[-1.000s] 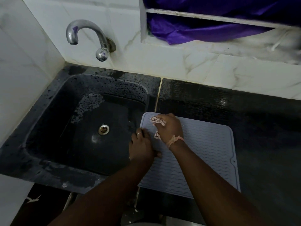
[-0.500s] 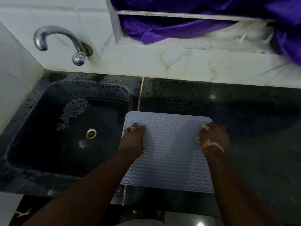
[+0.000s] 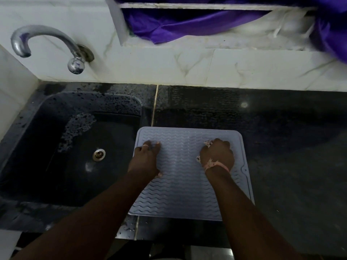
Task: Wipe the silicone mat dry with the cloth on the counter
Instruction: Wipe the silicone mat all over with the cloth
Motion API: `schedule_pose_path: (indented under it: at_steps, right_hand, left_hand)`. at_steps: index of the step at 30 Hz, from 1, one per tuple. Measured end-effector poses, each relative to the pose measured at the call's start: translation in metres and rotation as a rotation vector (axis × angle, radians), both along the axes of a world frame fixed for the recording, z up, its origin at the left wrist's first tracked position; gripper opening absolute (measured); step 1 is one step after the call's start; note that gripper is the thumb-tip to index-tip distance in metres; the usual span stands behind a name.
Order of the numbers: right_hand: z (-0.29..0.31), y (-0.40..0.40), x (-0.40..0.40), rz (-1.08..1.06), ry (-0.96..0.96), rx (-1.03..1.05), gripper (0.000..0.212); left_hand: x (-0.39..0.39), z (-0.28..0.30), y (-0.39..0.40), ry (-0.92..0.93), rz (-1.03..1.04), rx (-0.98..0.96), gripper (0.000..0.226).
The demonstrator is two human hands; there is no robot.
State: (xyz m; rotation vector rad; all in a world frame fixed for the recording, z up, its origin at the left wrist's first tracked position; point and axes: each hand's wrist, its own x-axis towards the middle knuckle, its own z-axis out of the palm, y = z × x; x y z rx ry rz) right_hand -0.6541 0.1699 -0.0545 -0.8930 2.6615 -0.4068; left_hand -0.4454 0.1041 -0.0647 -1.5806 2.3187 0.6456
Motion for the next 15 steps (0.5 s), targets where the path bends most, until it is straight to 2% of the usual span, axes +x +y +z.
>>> schedule_pose_path:
  at_steps: [15]
  right_hand:
    - [-0.006, -0.048, 0.077, 0.224, -0.003, -0.020, 0.022]
  left_hand:
    - [0.007, -0.006, -0.002, 0.050, -0.021, -0.062, 0.118]
